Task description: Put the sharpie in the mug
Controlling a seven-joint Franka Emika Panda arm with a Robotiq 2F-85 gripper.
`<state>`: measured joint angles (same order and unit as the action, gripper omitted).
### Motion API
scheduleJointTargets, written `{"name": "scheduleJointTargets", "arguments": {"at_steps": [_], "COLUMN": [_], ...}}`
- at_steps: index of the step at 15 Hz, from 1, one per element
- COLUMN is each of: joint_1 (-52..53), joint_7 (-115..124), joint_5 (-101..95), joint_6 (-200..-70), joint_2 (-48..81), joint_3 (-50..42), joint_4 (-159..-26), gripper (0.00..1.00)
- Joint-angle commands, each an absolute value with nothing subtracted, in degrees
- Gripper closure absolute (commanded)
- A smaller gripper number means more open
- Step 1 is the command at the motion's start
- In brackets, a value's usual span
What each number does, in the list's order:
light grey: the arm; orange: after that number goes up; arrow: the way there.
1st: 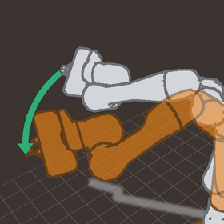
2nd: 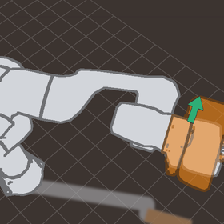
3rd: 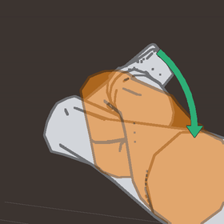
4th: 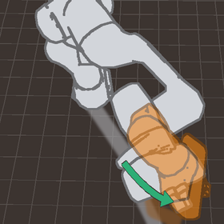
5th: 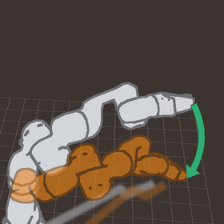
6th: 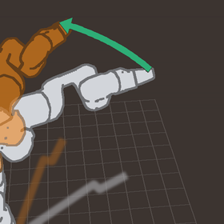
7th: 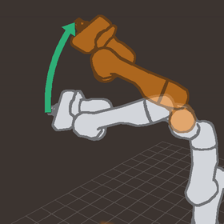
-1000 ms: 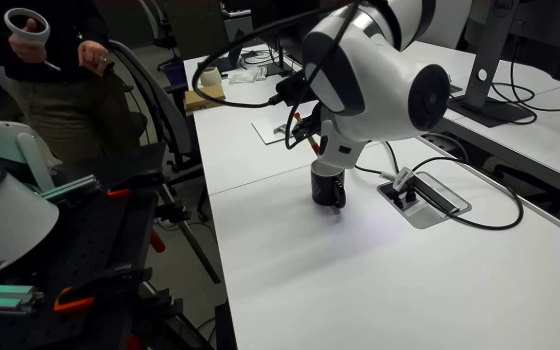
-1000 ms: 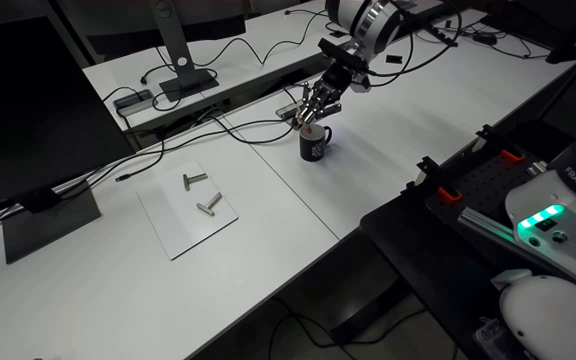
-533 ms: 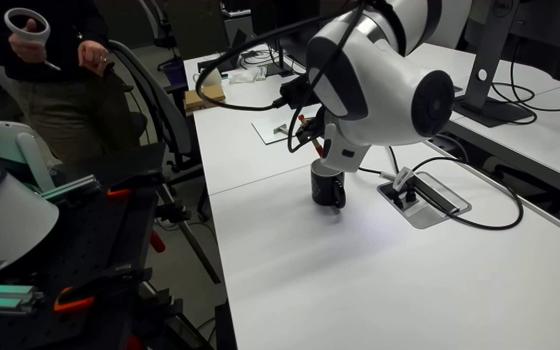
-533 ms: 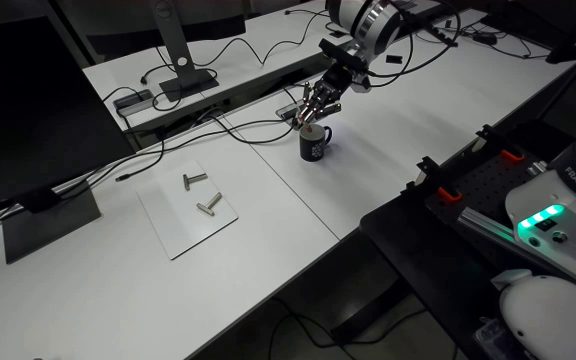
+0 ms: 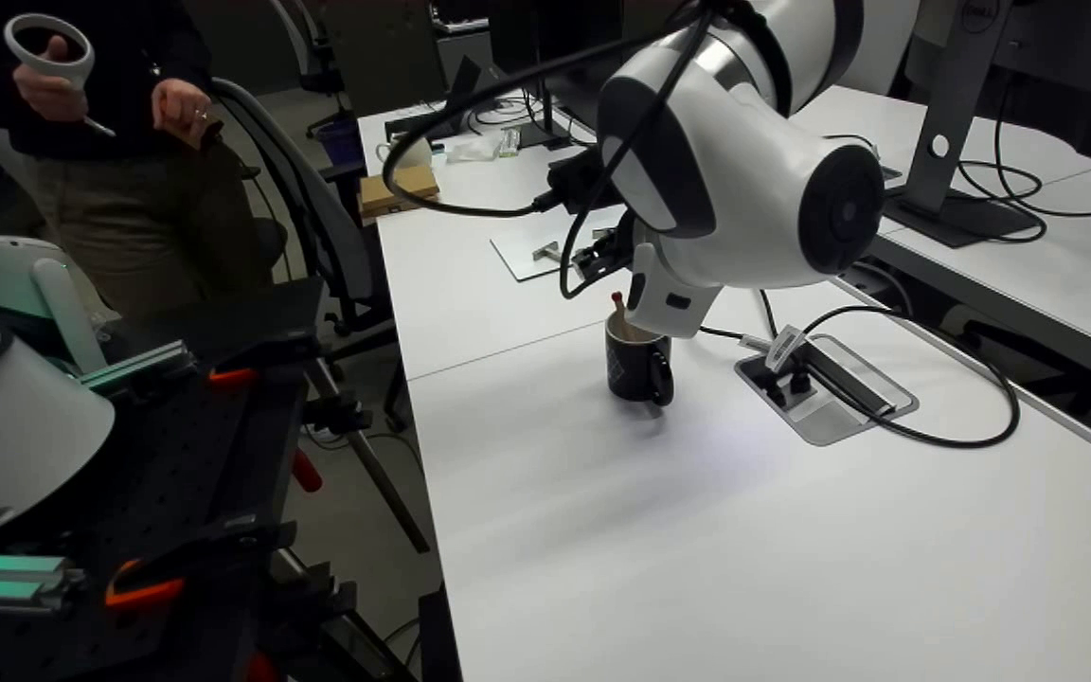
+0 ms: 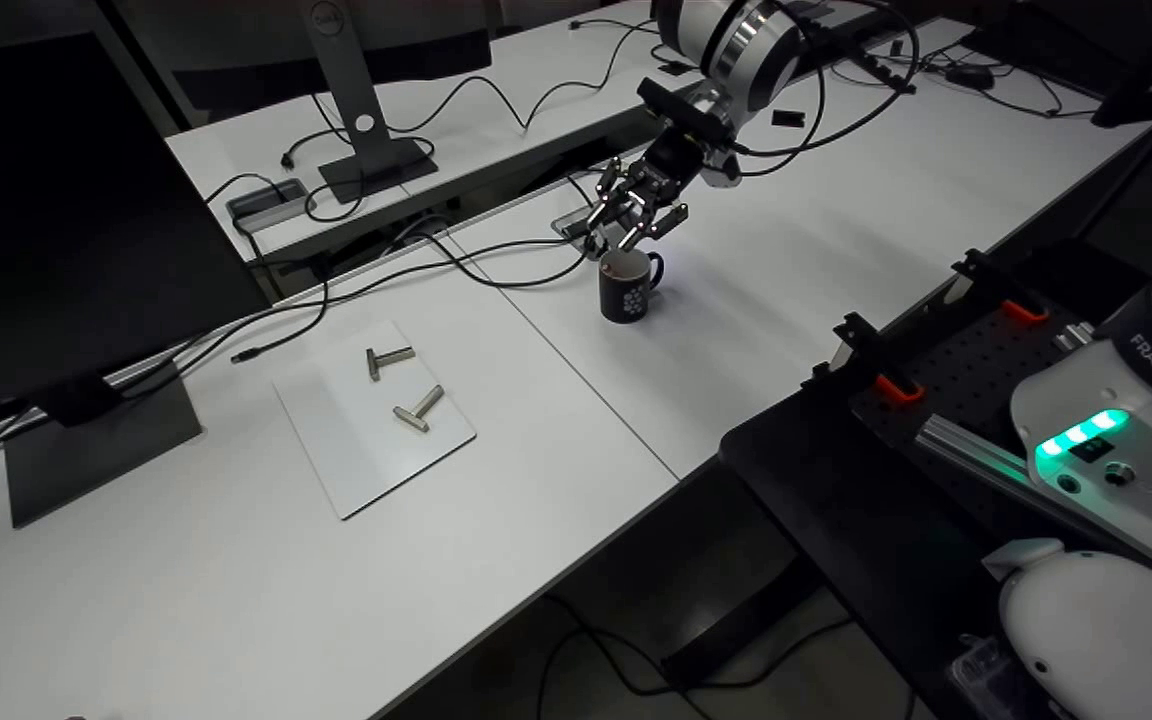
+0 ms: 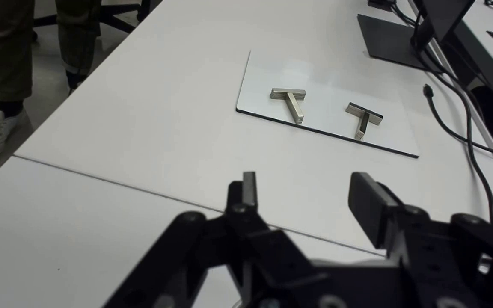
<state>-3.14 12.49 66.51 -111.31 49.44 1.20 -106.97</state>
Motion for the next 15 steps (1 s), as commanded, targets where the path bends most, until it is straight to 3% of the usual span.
{"name": "scheduleJointTargets", "arguments": {"at_steps": [1, 3, 11, 15], "joint_1": [-2.7, -2.0, 1.9, 3.1], "joint_7": [13.3, 12.9, 8.8, 8.2], "joint_5": [68.0, 68.1, 63.6, 53.1], "joint_6": [-110.3, -111.9, -122.8, -121.7], "joint_2": [50.2, 49.4, 42.7, 39.4], "joint_3": [0.5, 0.2, -1.5, -2.3], "joint_4": [-105.7, -106.5, -112.1, -114.3], "gripper": [0.07, 0.00, 0.00, 0.00]}}
